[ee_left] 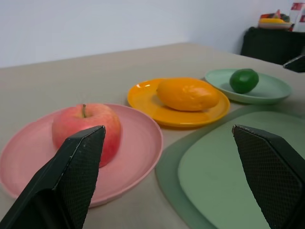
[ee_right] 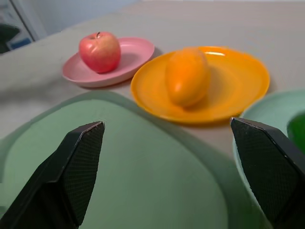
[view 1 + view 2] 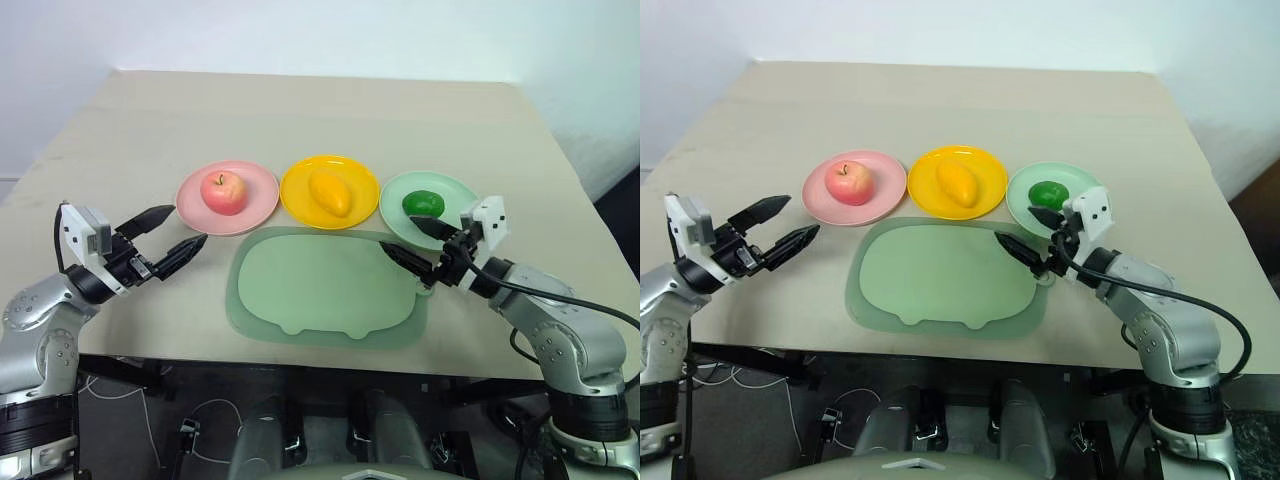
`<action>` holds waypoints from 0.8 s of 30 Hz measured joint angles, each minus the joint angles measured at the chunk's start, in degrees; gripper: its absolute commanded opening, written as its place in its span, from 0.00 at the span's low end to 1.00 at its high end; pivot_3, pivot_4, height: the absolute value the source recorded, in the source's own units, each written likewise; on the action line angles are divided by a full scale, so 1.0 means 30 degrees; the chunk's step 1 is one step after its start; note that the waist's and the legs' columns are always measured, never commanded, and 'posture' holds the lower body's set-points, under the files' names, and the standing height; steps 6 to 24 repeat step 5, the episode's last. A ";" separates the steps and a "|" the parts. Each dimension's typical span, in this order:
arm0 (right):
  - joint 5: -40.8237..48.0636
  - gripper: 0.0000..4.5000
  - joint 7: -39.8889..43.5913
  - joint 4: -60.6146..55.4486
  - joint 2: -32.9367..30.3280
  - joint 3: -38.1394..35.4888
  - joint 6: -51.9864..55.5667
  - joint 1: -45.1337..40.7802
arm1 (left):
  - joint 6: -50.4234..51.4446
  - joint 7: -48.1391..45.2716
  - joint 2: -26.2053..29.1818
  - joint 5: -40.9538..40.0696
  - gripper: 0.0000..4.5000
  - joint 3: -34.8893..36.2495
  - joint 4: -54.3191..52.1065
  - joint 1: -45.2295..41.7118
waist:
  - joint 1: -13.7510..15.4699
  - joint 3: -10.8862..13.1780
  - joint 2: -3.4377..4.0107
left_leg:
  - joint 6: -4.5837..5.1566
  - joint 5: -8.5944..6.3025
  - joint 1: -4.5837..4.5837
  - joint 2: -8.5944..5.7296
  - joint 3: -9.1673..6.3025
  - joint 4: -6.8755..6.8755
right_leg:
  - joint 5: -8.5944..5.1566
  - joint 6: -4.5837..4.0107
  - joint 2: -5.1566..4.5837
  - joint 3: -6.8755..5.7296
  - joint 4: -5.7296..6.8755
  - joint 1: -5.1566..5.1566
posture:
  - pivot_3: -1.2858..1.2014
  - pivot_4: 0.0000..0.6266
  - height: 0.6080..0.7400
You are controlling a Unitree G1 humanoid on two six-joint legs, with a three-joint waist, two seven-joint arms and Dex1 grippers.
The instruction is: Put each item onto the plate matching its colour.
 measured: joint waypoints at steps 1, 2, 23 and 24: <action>0.0244 1.00 0.0153 -0.0149 -0.0159 -0.0279 -0.0001 0.0304 | -0.0238 -0.0080 -0.0182 0.0053 1.00 -0.0250 -0.0013 0.0071 | 0.0005 -0.0001 0.0000 | 0.0000 0.0000 0.0003 0.0000 0.0000 0.0000 | 0.0000 -0.0001 0.0000 0.0000 -0.0001 0.0002 | 0.52 0.24 0.67; 0.0450 1.00 0.0200 -0.0215 -0.0228 -0.0528 -0.0002 0.0507 | -0.0329 -0.0095 -0.0288 0.0151 1.00 -0.0447 -0.0014 0.0128 | 0.0007 -0.0002 -0.0002 | 0.0000 0.0000 0.0003 0.0002 -0.0001 0.0000 | 0.0000 -0.0002 0.0002 0.0000 -0.0001 0.0003 | 0.52 0.24 0.67; 0.0935 1.00 0.0257 -0.0361 -0.0304 -0.1125 -0.0008 0.1070 | -0.0673 -0.0045 -0.0474 0.0392 1.00 -0.0569 -0.0012 0.0185 | 0.0005 -0.0001 0.0000 | 0.0004 -0.0002 0.0002 0.0002 -0.0001 -0.0001 | -0.0002 -0.0003 0.0000 0.0001 -0.0003 -0.0001 | 0.52 0.24 0.67; 0.0935 1.00 0.0257 -0.0361 -0.0304 -0.1125 -0.0008 0.1070 | -0.0673 -0.0045 -0.0474 0.0392 1.00 -0.0569 -0.0012 0.0185 | 0.0005 -0.0001 0.0000 | 0.0004 -0.0002 0.0002 0.0002 -0.0001 -0.0001 | -0.0002 -0.0003 0.0000 0.0001 -0.0003 -0.0001 | 0.52 0.24 0.67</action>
